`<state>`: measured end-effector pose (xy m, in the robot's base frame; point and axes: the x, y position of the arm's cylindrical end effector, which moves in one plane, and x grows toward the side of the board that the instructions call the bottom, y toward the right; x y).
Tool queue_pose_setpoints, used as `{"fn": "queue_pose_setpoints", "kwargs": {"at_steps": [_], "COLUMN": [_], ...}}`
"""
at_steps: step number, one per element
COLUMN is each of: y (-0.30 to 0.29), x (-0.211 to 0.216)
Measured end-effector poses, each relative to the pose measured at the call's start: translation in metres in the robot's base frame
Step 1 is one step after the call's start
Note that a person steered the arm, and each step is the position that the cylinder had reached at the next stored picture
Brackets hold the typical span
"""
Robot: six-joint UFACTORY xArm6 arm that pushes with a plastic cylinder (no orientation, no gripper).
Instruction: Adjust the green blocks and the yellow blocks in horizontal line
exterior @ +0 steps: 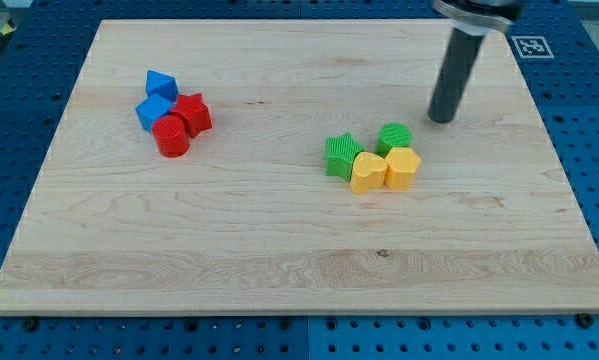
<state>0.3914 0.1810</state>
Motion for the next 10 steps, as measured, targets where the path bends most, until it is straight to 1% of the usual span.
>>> {"fn": "queue_pose_setpoints", "kwargs": {"at_steps": [1,2,3,4,5,6,7,8,10], "y": [0.018,0.013,-0.015,-0.039,-0.043,-0.043,-0.027,-0.018,-0.029], "x": [0.013,0.032,0.038,0.039,0.039,0.039,0.042,0.032,0.032]}}
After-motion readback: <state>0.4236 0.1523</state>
